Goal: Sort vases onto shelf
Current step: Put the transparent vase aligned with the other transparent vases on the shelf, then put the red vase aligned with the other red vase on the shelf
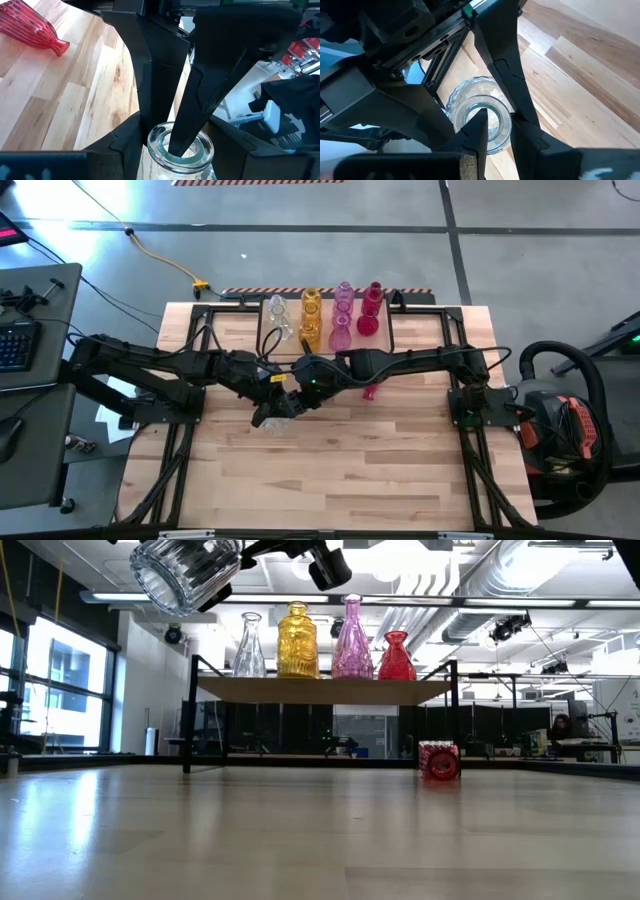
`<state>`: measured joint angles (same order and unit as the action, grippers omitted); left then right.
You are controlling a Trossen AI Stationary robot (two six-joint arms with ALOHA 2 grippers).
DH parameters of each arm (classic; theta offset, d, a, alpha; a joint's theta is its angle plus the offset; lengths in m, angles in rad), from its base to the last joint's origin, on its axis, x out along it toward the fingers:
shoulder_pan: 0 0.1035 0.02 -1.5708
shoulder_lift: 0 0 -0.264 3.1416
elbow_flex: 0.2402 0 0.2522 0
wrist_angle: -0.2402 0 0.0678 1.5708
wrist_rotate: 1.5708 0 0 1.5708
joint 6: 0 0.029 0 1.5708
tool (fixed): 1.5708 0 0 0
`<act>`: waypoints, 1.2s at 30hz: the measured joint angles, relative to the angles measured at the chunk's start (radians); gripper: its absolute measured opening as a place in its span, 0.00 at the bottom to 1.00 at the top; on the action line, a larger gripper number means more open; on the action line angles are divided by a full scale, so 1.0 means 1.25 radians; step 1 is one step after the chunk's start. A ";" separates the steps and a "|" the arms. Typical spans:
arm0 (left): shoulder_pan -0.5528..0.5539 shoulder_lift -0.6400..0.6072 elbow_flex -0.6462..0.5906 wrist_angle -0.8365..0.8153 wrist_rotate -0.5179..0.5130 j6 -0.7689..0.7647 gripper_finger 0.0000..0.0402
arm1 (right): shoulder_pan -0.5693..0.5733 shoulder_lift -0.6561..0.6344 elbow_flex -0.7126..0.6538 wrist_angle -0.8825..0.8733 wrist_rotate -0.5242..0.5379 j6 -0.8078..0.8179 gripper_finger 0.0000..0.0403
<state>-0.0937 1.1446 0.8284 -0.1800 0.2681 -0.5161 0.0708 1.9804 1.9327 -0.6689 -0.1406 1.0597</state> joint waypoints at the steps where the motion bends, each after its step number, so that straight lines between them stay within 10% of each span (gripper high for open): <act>1: 0.000 0.000 0.000 -0.001 0.005 -0.001 0.42 | 0.000 0.000 0.000 0.001 -0.004 0.000 0.17; 12: -0.010 0.005 -0.009 -0.087 0.086 -0.010 0.40 | -0.011 -0.013 0.008 0.011 -0.003 -0.017 0.17; 28: -0.022 0.001 -0.002 -0.134 0.009 0.032 0.08 | -0.016 -0.009 0.003 -0.006 -0.026 -0.063 0.17; 36: -0.023 -0.002 -0.002 -0.174 0.000 0.031 0.05 | -0.012 -0.008 0.002 -0.224 -0.012 -0.106 0.17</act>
<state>-0.1221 1.1424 0.8257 -0.3979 0.2683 -0.4777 0.0555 1.9709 1.9349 -0.9486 -0.1552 0.9277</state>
